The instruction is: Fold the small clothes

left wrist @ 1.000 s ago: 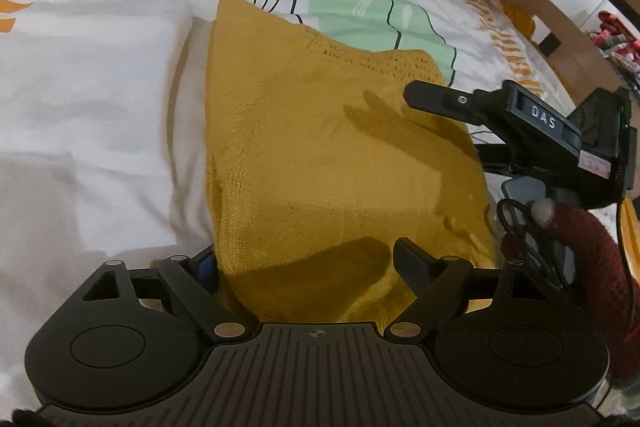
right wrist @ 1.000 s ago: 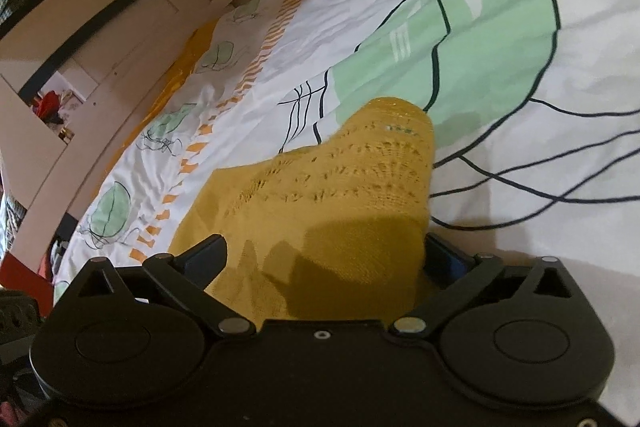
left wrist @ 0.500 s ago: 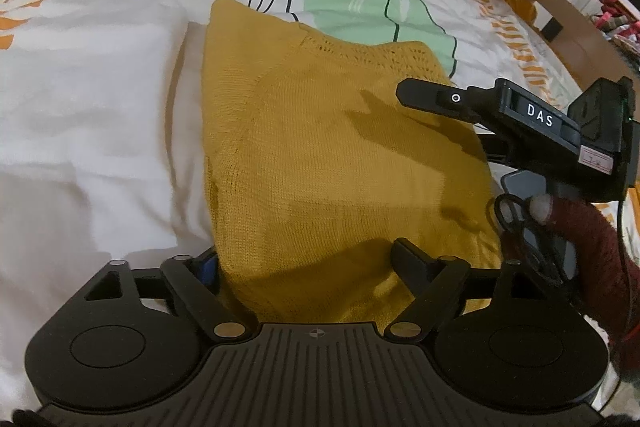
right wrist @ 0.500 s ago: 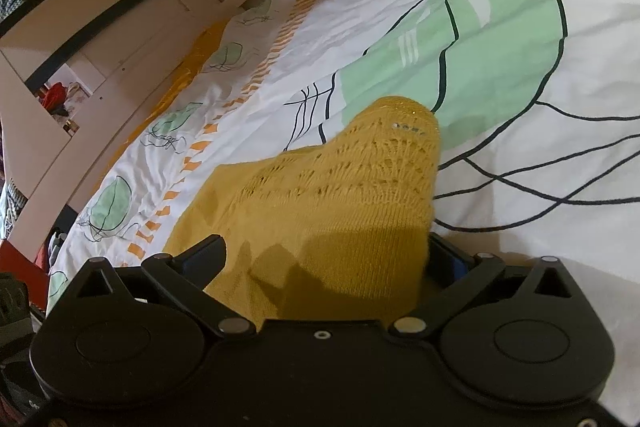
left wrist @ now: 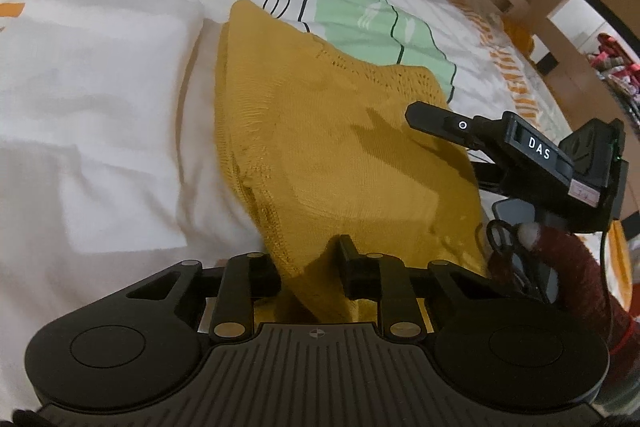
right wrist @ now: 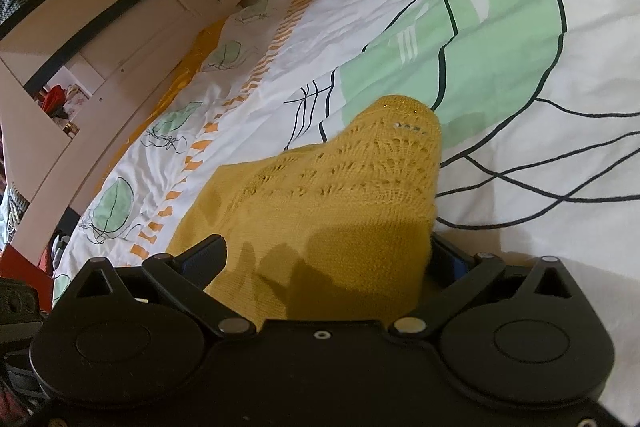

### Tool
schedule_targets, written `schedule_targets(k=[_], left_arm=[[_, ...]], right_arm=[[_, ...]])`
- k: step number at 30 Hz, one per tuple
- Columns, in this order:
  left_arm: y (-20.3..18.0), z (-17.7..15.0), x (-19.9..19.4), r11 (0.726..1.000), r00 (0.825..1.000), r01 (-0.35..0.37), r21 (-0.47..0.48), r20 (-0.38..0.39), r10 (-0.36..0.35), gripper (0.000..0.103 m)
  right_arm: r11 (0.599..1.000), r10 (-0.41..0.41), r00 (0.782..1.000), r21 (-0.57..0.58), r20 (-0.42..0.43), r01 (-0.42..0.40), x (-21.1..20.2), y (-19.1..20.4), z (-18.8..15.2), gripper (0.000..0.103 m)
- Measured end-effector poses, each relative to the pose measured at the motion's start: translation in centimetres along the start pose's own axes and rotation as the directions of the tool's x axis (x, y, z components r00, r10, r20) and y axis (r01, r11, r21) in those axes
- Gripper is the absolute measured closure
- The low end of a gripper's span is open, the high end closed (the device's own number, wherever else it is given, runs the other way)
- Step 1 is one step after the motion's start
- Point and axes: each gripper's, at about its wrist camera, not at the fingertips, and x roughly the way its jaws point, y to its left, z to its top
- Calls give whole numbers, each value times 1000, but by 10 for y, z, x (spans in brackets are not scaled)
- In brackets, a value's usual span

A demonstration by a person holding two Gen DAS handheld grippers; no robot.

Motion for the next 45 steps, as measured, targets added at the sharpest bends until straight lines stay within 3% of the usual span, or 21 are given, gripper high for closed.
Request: schedule_targets(k=[1, 2, 3, 5, 9, 15, 19, 28, 33, 36, 39, 45], left_arm=[[1, 0, -1, 1000, 1000, 7, -6, 0, -7, 83], [1, 0, -1, 1000, 1000, 17, -12, -2, -17, 84], [2, 1, -1, 999, 1000, 29, -22, -4, -29, 85], [3, 1, -2, 997, 998, 61, -45, -4, -61, 87], [6, 3, -5, 988, 992, 128, -88, 0, -129, 88], [-4, -10, -23, 959, 970, 240, -148, -1, -243, 88], [-32, -34, -37, 965, 968, 245, -89, -34, -249, 88], [-74, -99, -64, 954, 950, 294, -59, -93, -298, 88], [-79, -126, -69, 963, 957, 265, -48, -111, -269, 88], [-74, -139, -64, 980, 974, 190, -53, -116, -195, 88], [-65, -151, -60, 991, 985, 122, -58, -112, -128, 87], [-55, -165, -70, 994, 997, 73, -83, -31, -75, 82]], right_arm=[[1000, 2, 1000, 2, -7, -2, 0, 1, 0, 2], [1000, 2, 1000, 5, -16, -2, 0, 2, 0, 15], [1000, -11, 1000, 8, -25, 11, 0, 2, 0, 37], [999, -47, 998, 17, -40, 48, -1, 2, 1, 53], [994, -46, 998, 93, -36, 49, -13, 1, 1, 59], [992, -82, 994, 91, -70, 88, -49, 19, -7, 61], [991, -104, 989, 69, -102, 111, -83, 27, -25, 61], [988, -109, 984, 97, -139, 123, -147, 34, -73, 61], [982, -153, 982, 96, -111, 164, -160, 27, -87, 60], [970, -208, 975, 115, -74, 216, -166, 15, -93, 56], [963, -210, 977, 167, -33, 213, -174, 4, -99, 51], [957, -244, 969, 168, 28, 236, -187, 3, -113, 45]])
